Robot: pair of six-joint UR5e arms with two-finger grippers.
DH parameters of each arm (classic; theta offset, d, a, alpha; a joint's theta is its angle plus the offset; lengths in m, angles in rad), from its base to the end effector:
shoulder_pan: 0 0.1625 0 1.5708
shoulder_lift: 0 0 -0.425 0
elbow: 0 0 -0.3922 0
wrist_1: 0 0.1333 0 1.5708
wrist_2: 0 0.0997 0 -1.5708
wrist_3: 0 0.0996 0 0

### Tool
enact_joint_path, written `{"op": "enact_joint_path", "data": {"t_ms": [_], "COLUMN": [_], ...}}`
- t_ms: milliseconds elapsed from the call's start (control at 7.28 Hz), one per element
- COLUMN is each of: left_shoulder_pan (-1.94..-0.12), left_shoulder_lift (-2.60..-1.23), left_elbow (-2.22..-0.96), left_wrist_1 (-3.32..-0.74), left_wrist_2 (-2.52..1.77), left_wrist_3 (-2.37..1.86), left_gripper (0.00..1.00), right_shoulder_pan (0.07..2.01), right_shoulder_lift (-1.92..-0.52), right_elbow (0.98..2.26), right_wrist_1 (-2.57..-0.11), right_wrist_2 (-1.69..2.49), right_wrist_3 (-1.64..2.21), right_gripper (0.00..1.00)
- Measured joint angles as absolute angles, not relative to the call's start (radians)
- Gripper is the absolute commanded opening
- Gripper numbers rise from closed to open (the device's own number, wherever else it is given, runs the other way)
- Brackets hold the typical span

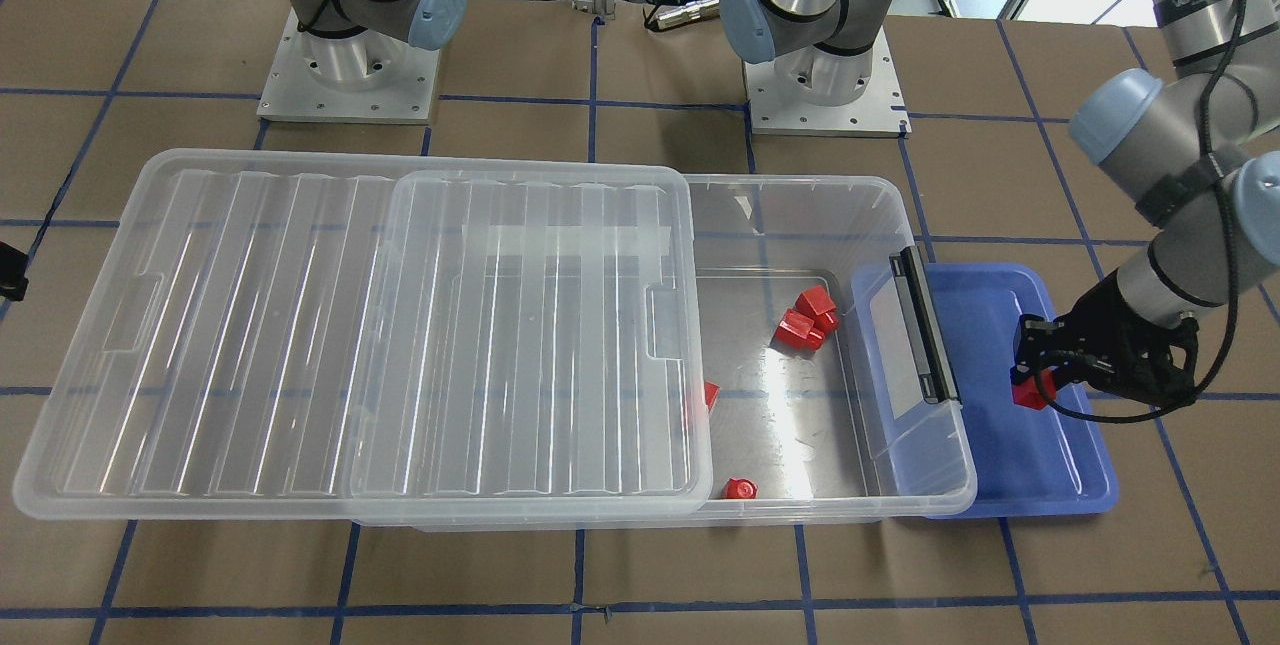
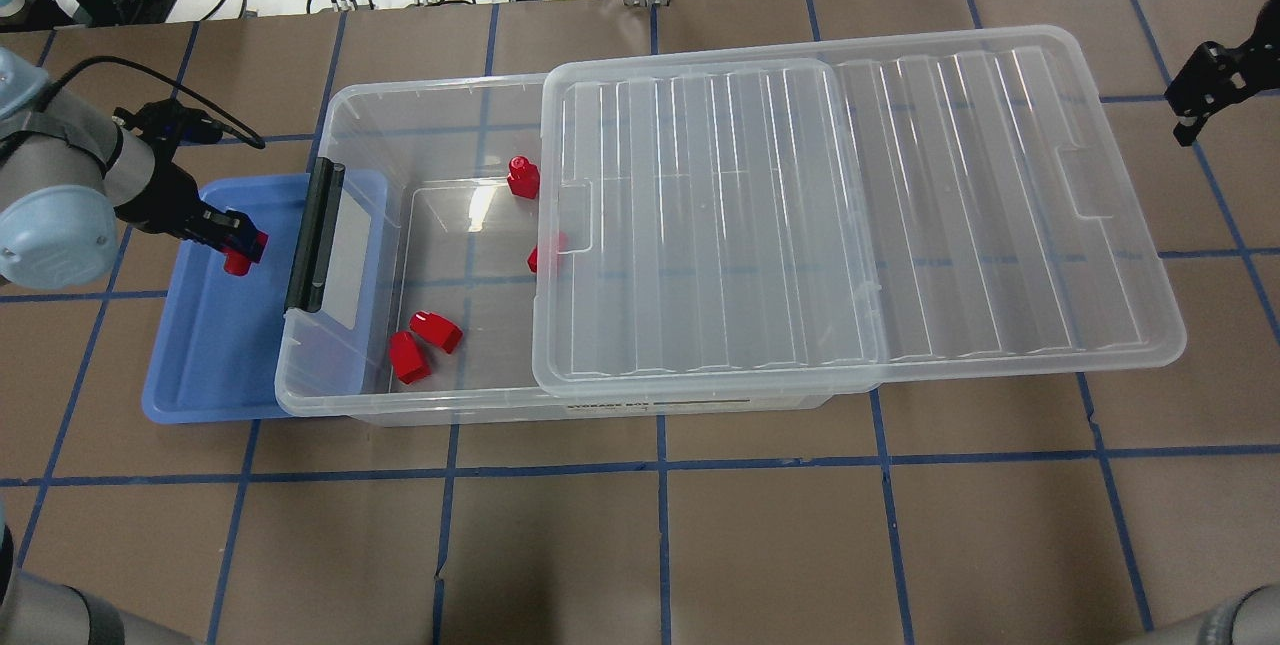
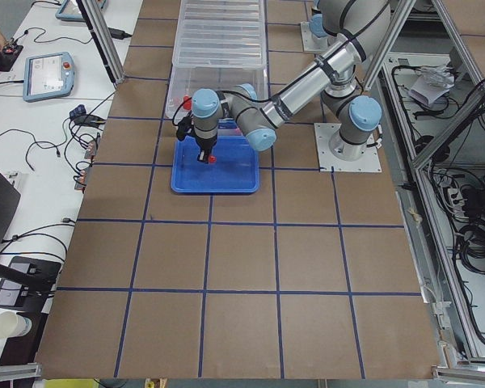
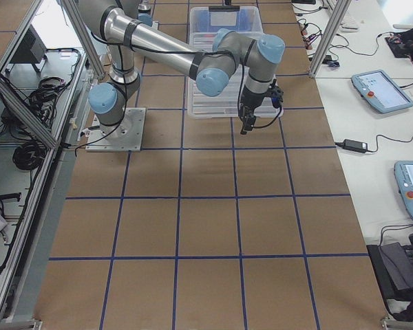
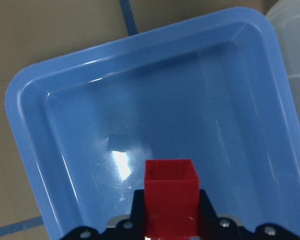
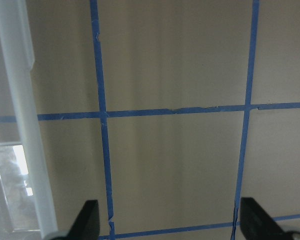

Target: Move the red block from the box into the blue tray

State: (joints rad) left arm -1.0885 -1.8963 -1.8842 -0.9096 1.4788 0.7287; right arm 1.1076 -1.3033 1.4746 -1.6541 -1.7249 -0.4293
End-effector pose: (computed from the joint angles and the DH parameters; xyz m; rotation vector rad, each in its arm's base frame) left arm 0.1301 -0.5557 0.2344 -0.3797 -3.0532 0.1088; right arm -0.1578 -0.5801 0.3987 -0.0411 -3.0323 -0.2215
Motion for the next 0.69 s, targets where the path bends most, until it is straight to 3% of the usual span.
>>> {"op": "enact_joint_path", "data": {"t_ms": [137,687], "left_shoulder_pan": [-1.091,-1.156], "left_shoulder_lift": [-1.897,-1.806], "left_elbow": [-1.887,-1.740], "left_wrist_1": [-0.899,-1.194], "left_wrist_2": [1.485,1.504], "left_wrist_3": [0.723,0.601], "left_gripper": [1.00,1.00], "right_shoulder_pan": [1.084,1.067], "right_shoulder_lift": [-1.305,-1.302], "right_elbow": [1.492,1.535], "right_wrist_1": [-1.655,-1.679], "right_wrist_2": [-1.695,-1.651], "right_wrist_3": [-0.429,-0.381], "right_gripper": [1.00,1.00]}}
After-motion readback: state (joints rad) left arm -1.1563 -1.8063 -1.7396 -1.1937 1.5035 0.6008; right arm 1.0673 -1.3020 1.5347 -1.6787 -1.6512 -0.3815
